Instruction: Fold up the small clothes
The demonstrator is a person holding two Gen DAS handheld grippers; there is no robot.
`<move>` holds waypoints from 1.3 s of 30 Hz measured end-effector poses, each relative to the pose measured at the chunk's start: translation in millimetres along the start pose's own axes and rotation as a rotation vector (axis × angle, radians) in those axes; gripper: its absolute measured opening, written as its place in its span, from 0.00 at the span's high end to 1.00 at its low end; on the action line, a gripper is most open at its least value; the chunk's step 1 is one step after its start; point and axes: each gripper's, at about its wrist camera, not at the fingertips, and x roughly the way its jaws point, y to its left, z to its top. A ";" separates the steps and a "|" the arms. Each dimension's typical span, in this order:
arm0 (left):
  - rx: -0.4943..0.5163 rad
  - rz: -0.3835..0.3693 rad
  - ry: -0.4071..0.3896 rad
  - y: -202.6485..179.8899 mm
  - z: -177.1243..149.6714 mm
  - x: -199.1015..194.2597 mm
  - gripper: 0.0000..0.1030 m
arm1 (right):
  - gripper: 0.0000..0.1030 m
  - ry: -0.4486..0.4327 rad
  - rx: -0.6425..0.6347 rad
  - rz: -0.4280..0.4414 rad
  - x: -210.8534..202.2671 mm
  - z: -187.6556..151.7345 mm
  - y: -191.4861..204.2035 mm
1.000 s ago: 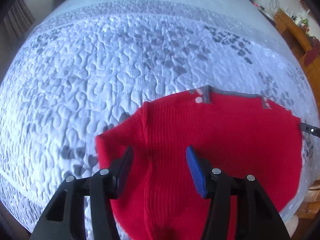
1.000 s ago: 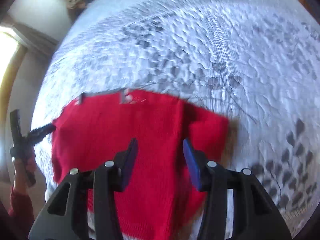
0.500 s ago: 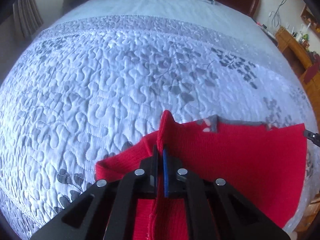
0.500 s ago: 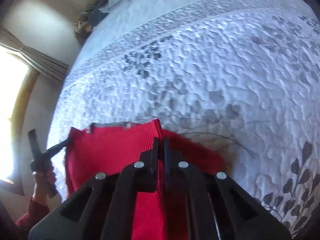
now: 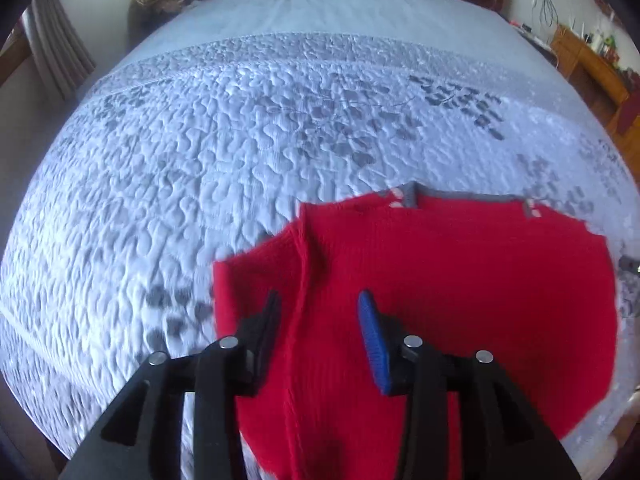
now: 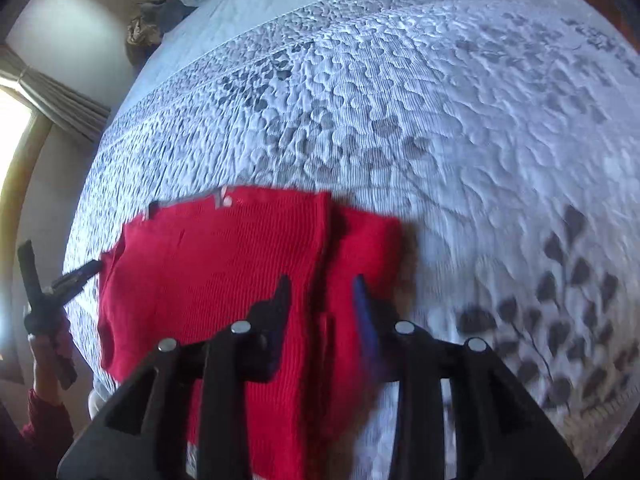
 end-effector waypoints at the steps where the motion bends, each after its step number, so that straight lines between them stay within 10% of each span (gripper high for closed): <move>1: -0.010 -0.009 0.005 -3.4 -8.0 -7.6 0.58 | 0.60 0.011 -0.005 -0.010 -4.3 -9.8 3.0; 7: -0.019 -0.018 0.015 -16.7 -38.1 -22.0 0.58 | 0.31 0.040 0.055 0.030 -11.5 -53.3 4.7; 19: -0.027 -0.044 0.105 -21.0 -51.5 22.4 0.52 | 0.30 0.090 0.211 0.113 29.6 -55.0 -23.6; 25: 0.001 -0.091 0.142 -16.8 -50.4 35.8 0.46 | 0.77 0.086 0.214 0.145 37.2 -51.6 -24.9; 39: 0.020 -0.104 0.145 -16.2 -48.5 44.4 0.44 | 0.84 0.130 0.228 -0.048 38.3 -40.4 2.2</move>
